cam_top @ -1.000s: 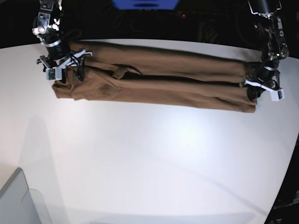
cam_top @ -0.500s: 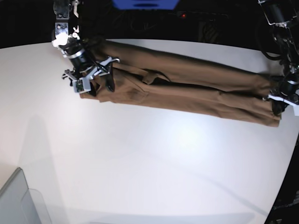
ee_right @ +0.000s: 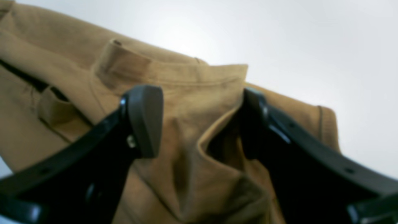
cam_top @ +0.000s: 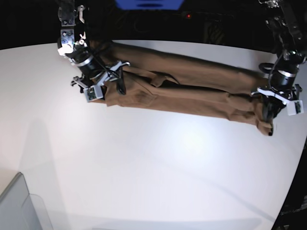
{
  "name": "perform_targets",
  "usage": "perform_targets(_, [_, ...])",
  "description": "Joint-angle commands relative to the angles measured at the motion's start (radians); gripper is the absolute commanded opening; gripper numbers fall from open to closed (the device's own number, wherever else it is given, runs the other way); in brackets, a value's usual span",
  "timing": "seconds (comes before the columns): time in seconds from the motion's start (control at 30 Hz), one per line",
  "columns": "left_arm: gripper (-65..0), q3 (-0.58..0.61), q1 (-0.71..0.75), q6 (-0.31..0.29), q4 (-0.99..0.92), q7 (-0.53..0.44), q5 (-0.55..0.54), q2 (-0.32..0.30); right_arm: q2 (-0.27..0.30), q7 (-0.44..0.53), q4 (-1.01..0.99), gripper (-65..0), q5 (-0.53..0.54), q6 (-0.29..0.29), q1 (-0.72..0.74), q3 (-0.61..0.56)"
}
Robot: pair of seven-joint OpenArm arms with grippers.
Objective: Layout the t-shirt on the table in an organized manner, then fold the t-shirt properly
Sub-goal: 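Fold the strip end with the left gripper toward the right gripper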
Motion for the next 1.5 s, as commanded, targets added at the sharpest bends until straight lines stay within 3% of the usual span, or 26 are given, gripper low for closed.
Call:
perform_targets(0.0, [-65.0,0.017,0.013,-0.002,0.043,-0.029,0.001,0.0,0.002,0.03,0.019,-26.6,0.011,0.001,0.009,0.001])
perform_targets(0.17, [-65.0,0.174,0.027,0.0,0.091,-0.029,0.163,0.097,0.002,0.03,0.024,-26.6,0.011,0.001,0.009,0.001])
perform_targets(0.43, [-65.0,0.327,0.022,0.0,0.115,-0.031,0.435,0.263,0.003,0.03,0.025,-26.6,0.013,0.001,0.0,0.006])
perform_targets(0.6, [-65.0,0.402,0.024,0.0,0.128,-0.031,0.535,0.333,0.008,0.03,0.025,-26.6,0.013,0.001,0.0,0.007])
perform_targets(0.8, [-65.0,0.467,0.03,0.0,0.117,-0.031,0.553,0.343,0.008,0.03,0.027,-26.6,0.013,0.001,0.0,0.007])
perform_targets(1.1, [-64.8,0.468,0.031,-0.007,0.085,-0.031,0.552,0.336,0.006,0.028,0.027,-26.6,0.013,0.001,0.008,0.007])
perform_targets(1.17, [-61.4,0.47,0.031,-0.008,0.074,-0.031,0.553,0.338,0.005,0.03,0.027,-26.6,0.013,0.001,0.008,0.007])
perform_targets(1.33, [-43.8,0.47,0.033,-0.008,0.075,-0.031,0.547,0.336,0.005,0.03,0.031,-26.6,0.016,0.001,0.008,0.007])
perform_targets(1.47, [-40.3,0.47,0.031,-0.01,0.095,-0.032,0.545,0.343,0.002,0.023,0.093,-26.6,0.016,0.001,0.0,0.006])
